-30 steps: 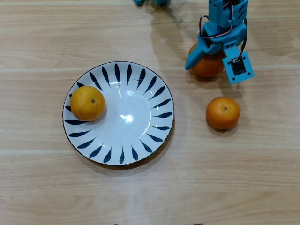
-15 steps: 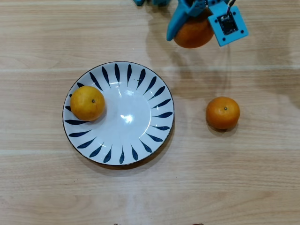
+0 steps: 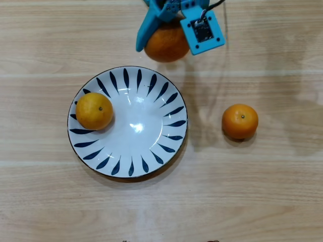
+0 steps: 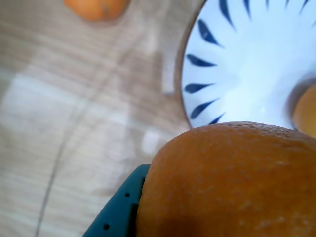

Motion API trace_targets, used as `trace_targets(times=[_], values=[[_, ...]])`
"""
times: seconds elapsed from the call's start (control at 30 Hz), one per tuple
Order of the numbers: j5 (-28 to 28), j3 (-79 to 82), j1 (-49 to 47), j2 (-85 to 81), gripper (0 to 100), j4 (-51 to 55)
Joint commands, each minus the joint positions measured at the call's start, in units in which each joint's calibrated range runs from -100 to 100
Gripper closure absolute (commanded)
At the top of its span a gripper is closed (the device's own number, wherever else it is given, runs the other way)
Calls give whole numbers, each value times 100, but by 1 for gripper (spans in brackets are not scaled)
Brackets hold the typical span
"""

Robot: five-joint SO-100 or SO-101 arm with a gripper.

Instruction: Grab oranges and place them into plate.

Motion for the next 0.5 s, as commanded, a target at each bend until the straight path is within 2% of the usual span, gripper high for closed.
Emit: trace_targets(times=[0.0, 0.27, 0.47], values=[[137, -366, 418, 268, 69, -623], [414, -375, 1313, 1502, 69, -1173], [519, -384, 1515, 2145, 69, -1526]])
